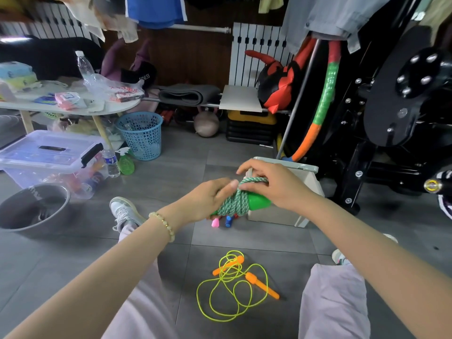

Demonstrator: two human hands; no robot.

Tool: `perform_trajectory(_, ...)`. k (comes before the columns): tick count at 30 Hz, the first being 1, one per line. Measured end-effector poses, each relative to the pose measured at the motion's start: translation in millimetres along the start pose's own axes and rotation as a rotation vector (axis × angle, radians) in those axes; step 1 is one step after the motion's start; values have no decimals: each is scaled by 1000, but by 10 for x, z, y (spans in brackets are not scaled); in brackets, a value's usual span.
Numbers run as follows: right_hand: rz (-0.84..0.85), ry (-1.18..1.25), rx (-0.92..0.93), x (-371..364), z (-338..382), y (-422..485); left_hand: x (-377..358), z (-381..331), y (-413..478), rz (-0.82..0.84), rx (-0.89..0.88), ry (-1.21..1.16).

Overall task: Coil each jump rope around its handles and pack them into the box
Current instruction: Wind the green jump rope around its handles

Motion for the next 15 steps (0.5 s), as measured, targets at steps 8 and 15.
perform_trajectory(8,118,204,-35,-46,34,6,58,-120,-85,87,-142,149)
perform_trajectory(15,88,463,-162,-56,19,35,91,-214,-132,77,-175,240)
Point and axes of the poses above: each hand's wrist, its own y-axis towards the middle knuckle, its own x-axis out of the back of the hand, z = x × y, the point moved 3 cm from there along y, towards the middle knuckle, and after that the axes turned 10 degrees about -z, right-handed, at the moved point
